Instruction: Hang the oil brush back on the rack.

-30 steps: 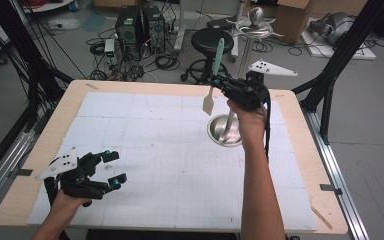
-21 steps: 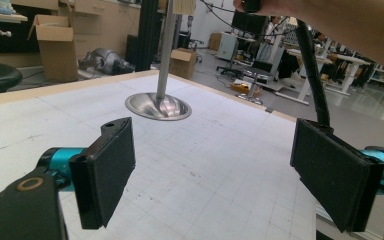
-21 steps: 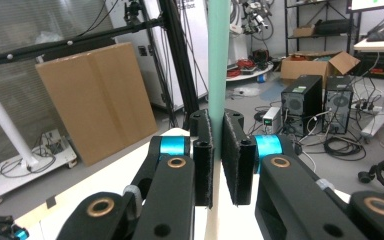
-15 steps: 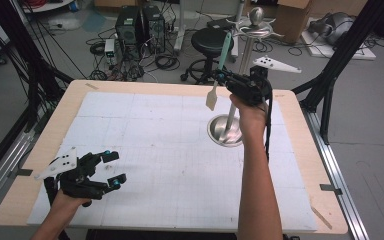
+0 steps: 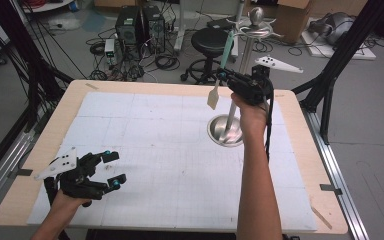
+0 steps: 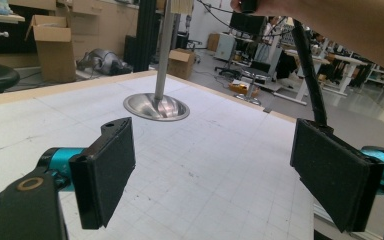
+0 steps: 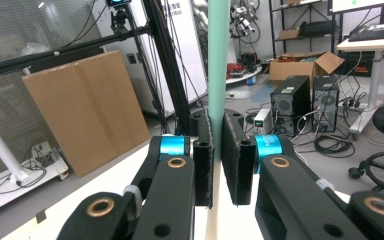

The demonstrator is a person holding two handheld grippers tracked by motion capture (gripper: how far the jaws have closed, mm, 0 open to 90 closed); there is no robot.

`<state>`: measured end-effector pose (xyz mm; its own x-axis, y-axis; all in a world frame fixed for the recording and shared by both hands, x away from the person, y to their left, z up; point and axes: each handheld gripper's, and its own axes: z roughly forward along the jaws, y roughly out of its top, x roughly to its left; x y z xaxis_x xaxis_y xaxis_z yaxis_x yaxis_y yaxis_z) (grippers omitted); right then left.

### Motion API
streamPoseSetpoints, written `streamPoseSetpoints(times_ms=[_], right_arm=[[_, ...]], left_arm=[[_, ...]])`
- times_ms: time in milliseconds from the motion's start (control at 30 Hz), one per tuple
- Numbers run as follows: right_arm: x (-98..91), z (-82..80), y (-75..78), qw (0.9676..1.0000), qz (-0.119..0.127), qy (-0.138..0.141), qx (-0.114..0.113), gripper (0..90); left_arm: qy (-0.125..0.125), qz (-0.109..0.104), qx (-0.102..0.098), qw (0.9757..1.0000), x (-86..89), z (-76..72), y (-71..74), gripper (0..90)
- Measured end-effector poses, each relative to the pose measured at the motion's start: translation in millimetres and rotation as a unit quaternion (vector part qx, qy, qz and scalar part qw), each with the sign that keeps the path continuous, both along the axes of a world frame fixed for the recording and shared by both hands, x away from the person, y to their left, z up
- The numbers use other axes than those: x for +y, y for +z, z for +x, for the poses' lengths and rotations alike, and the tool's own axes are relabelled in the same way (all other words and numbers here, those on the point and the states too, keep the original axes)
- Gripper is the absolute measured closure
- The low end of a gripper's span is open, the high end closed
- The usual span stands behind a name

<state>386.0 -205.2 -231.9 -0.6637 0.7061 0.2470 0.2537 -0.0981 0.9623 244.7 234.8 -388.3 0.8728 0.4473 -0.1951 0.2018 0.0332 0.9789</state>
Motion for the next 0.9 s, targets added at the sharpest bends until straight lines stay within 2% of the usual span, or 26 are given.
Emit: streamPoseSetpoints(times_ms=[167, 367, 467, 600, 700, 800, 900], right_arm=[[-3.5, 0.5, -0.9, 0.9999, 0.003, -0.01, 0.006, 84.1], [-4.6, -2.1, -0.2, 0.9999, -0.009, -0.012, 0.002, 82.1], [-5.2, -5.0, -0.8, 0.9994, -0.014, -0.031, 0.003, 64.9], [-8.0, -13.4, -4.5, 0.9979, -0.036, -0.054, -0.004, 51.4], [-12.1, -22.6, -10.9, 0.9957, -0.058, -0.071, -0.014, 43.2], [-16.5, -33.6, -21.5, 0.9948, -0.073, -0.071, -0.013, 37.5], [-17.1, -46.4, -36.0, 0.9915, -0.108, -0.068, -0.02, 31.0]], left_arm=[[0.0, 0.0, 0.0, 1.0, 0.4, 0.1, 0.0, 18.5], [0.002, -0.001, 0.0, 1.0, 1.0, 0.3, 0.2, 18.5], [0.004, -0.001, 0.0, 1.0, 2.2, 0.4, 0.2, 18.5], [0.008, -0.001, 0.001, 1.0, 3.8, 0.9, -0.1, 18.5], [0.012, -0.003, 0.001, 0.9999, 5.1, 1.8, -0.6, 18.5], [0.015, -0.002, 0.003, 0.9999, 6.8, 2.2, -1.5, 18.4], [0.02, -0.002, 0.004, 0.9998, 8.1, 3.4, -2.5, 18.4]])
